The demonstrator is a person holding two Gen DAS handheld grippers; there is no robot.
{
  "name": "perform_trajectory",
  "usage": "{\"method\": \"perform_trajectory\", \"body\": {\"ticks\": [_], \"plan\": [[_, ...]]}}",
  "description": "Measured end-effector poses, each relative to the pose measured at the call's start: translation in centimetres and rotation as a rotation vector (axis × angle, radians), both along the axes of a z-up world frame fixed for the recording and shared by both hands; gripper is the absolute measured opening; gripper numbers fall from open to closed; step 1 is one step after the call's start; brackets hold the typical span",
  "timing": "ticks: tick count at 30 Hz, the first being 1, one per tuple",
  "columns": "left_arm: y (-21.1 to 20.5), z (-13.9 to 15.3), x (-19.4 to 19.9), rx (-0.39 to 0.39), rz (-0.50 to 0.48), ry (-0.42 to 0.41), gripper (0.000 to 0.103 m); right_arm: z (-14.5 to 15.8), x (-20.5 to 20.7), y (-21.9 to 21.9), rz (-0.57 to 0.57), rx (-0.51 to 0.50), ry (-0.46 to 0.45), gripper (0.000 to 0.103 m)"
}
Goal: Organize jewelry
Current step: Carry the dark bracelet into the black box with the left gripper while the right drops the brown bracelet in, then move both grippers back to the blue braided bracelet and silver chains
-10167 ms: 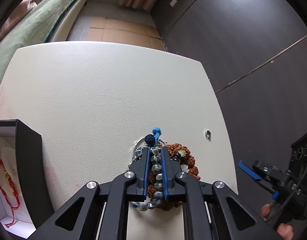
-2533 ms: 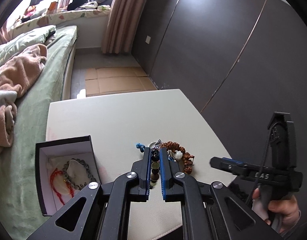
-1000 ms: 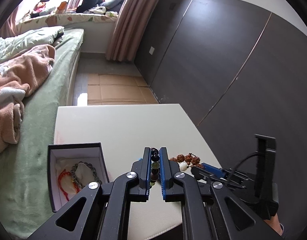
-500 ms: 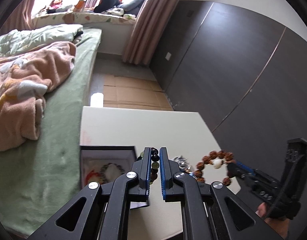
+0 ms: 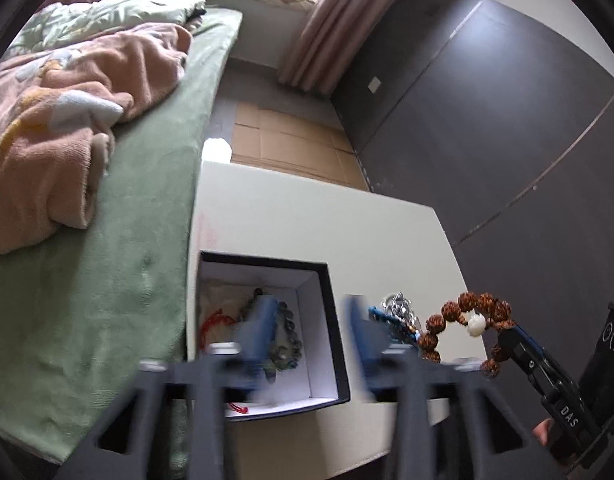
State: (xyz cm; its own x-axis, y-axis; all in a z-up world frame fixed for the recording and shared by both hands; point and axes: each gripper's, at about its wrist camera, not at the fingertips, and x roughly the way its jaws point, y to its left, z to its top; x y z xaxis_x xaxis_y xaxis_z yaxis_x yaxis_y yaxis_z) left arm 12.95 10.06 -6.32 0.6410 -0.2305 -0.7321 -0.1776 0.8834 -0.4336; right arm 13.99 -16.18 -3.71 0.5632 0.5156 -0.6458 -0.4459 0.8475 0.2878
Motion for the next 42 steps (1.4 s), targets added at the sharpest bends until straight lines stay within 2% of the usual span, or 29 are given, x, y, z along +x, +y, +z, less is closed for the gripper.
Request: {"method": "perform_trajectory", "body": {"ticks": [1, 3, 12, 18, 31, 32, 33, 34, 36, 42], "plan": [[0.3, 0.4, -0.4, 0.003, 0.019, -0.022, 0.064, 0.0, 0.0, 0.2, 0.003, 0.007, 0.002, 0.024], [0.6, 1.1, -0.9, 0.008, 0.038, -0.051, 0.064, 0.2, 0.1, 0.7, 0.014, 0.02, 0.005, 0.024], [2.5, 2.0, -1.6, 0.017, 0.096, -0.073, 0.064, 1.5, 0.5, 3.8, 0.087, 0.047, 0.009, 0.025], [4.3, 2.5, -2.3, -0.006, 0.139, -0.09, 0.064, 1.1, 1.0, 6.4, 0.136, 0.065, 0.043, 0.025], [6.8, 1.6, -2.4, -0.029, 0.2, -0.057, 0.064, -1.2, 2.0, 11.4, 0.259, 0.133, 0.147, 0.026], [6.8, 1.5, -2.3, -0.033, 0.2, -0.054, 0.065, -1.6, 2.2, 11.7, 0.269, 0.136, 0.165, 0.028], [6.7, 1.5, -2.3, -0.036, 0.198, -0.05, 0.066, -1.7, 2.4, 11.9, 0.273, 0.133, 0.179, 0.042], [6.5, 1.4, -2.2, -0.038, 0.193, -0.051, 0.068, -2.0, 2.6, 12.0, 0.272, 0.122, 0.202, 0.061], [6.2, 1.6, -2.2, -0.034, 0.187, -0.057, 0.074, -2.2, 3.0, 11.2, 0.235, 0.11, 0.215, 0.064], [4.8, 2.1, -1.7, -0.047, 0.169, -0.075, 0.074, 0.0, 2.9, 6.7, 0.13, 0.119, 0.15, 0.064]]}}
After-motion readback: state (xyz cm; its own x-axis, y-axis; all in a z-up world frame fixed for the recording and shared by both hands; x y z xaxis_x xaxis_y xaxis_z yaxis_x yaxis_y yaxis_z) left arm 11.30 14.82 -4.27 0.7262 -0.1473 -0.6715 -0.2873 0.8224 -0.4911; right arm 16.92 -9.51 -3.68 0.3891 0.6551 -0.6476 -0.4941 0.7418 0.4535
